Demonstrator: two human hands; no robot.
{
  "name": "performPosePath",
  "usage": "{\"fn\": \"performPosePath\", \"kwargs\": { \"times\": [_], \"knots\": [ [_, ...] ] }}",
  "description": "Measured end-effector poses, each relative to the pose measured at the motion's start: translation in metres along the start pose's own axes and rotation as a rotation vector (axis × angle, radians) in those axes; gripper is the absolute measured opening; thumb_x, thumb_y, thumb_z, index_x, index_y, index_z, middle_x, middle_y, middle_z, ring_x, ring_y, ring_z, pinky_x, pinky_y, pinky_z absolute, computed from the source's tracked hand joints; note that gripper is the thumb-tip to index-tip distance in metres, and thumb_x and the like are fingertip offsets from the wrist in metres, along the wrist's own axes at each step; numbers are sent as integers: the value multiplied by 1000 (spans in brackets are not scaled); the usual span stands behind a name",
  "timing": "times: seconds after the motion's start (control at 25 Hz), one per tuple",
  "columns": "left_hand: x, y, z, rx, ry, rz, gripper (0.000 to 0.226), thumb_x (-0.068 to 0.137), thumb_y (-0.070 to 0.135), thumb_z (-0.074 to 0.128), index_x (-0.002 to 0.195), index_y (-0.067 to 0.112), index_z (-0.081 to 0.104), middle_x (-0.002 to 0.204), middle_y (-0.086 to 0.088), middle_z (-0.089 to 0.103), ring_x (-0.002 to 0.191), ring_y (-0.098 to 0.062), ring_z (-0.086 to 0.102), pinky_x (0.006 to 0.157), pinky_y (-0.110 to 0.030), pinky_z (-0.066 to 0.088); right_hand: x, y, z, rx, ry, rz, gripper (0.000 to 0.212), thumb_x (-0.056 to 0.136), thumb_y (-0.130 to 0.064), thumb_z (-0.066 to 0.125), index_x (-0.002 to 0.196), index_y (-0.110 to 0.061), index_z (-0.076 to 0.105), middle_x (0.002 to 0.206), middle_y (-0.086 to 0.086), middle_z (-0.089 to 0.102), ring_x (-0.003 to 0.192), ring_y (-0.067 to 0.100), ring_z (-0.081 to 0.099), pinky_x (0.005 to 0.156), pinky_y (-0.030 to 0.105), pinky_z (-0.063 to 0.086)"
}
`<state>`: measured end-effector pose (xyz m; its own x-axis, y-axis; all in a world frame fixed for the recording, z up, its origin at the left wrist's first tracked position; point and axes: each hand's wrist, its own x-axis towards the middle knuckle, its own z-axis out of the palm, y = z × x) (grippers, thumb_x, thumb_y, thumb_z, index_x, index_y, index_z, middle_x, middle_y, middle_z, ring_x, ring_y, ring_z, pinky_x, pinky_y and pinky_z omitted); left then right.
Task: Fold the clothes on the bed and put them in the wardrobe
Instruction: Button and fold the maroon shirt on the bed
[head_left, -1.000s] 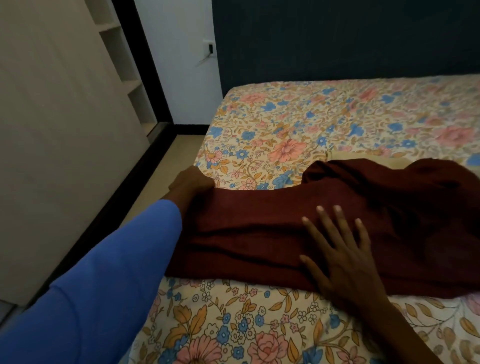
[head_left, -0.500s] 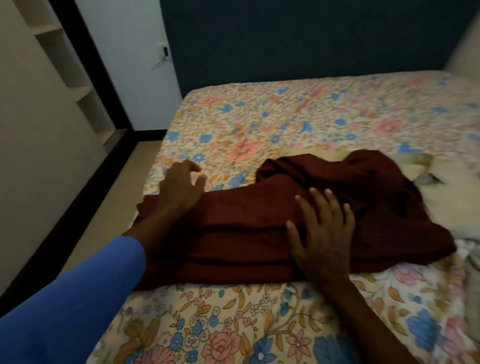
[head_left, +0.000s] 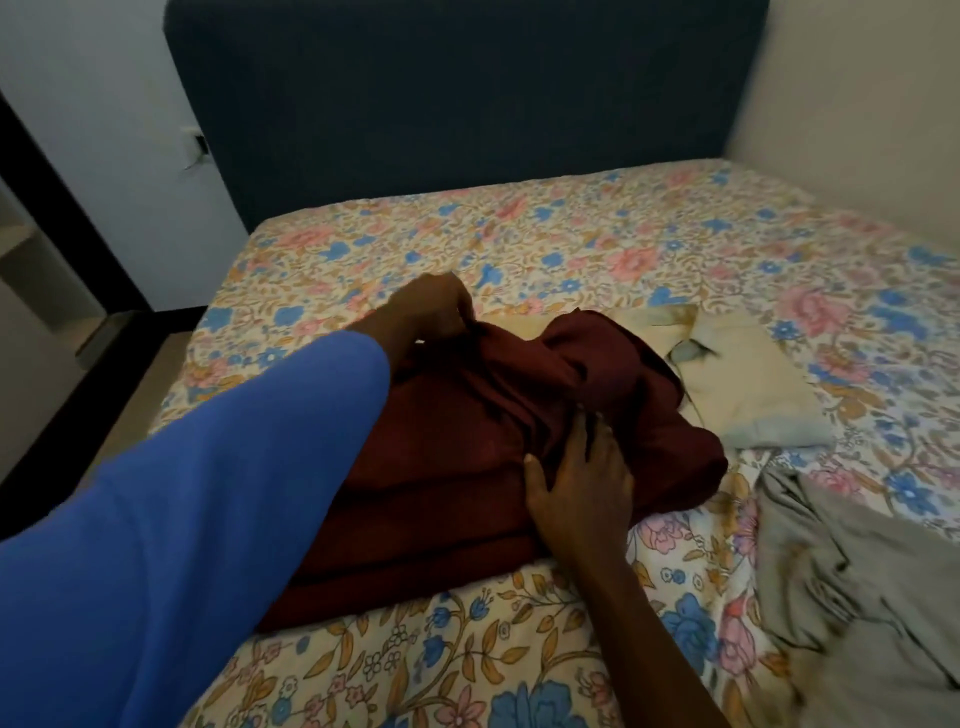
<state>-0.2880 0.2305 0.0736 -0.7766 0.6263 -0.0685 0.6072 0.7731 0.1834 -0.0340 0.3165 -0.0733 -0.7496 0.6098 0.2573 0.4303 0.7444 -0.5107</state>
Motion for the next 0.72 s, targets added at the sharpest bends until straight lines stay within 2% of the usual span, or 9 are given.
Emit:
{"fn": "performPosePath", "kwargs": {
  "times": [0.12,0.2,0.24,0.32,0.4,0.48,0.52,0.6,0.72],
  "knots": [
    [13,7,-37,-8,178,-52,12,87,14,72,94,22,77,103,-5,75,98,-26,70,82,-39,59,3,-1,3,13,-4,20,84,94,-63,39,163,-20,17,168,13,20,153,33,23,121,50,24],
    [-6,24,-52,-29,407,50,12,86,13,69,87,24,73,99,-2,74,94,-22,69,76,-32,50,4,-2,0,75,-36,45,83,94,-60,47,162,-21,20,168,11,22,153,32,23,121,50,23],
    [-25,36,-50,-52,533,155,10,87,14,67,89,23,72,98,-1,71,91,-20,65,74,-31,45,6,-3,-3,190,-36,85,80,94,-54,56,161,-22,24,166,10,26,152,31,26,121,50,24],
    [-75,57,-28,-40,707,389,8,90,17,64,96,19,68,97,0,63,83,-16,57,70,-29,39,12,-8,-24,650,8,295,70,97,-39,63,158,-24,32,158,6,40,146,29,38,118,46,33],
    [-118,57,15,116,612,487,16,92,25,63,107,20,64,105,-1,59,87,-19,59,69,-35,45,19,-13,-48,1082,89,469,60,102,-37,58,157,-26,36,153,4,48,139,25,47,111,39,39],
    [-133,33,53,105,385,298,42,90,35,65,129,24,54,128,-2,55,112,-25,57,89,-45,50,23,-16,-58,1112,131,511,60,103,-40,55,158,-27,34,155,3,46,138,24,48,109,37,40],
    [-133,17,66,3,360,180,53,88,39,67,137,27,48,138,-2,51,123,-26,53,98,-49,48,22,-18,-58,1061,141,512,61,102,-37,58,157,-27,35,155,3,45,137,24,48,109,38,41],
    [-131,-9,83,-366,478,-48,55,90,35,68,141,26,48,142,-4,51,129,-25,50,104,-48,45,17,-25,-58,900,251,502,60,96,-22,60,153,-25,41,150,4,47,136,25,49,113,44,42],
    [-134,-20,94,-654,576,-336,37,100,24,56,136,18,56,134,-9,58,124,-26,55,98,-37,43,11,-40,-58,460,504,95,55,93,-20,58,147,-22,48,147,4,50,139,23,44,115,47,35]
  ]
}}
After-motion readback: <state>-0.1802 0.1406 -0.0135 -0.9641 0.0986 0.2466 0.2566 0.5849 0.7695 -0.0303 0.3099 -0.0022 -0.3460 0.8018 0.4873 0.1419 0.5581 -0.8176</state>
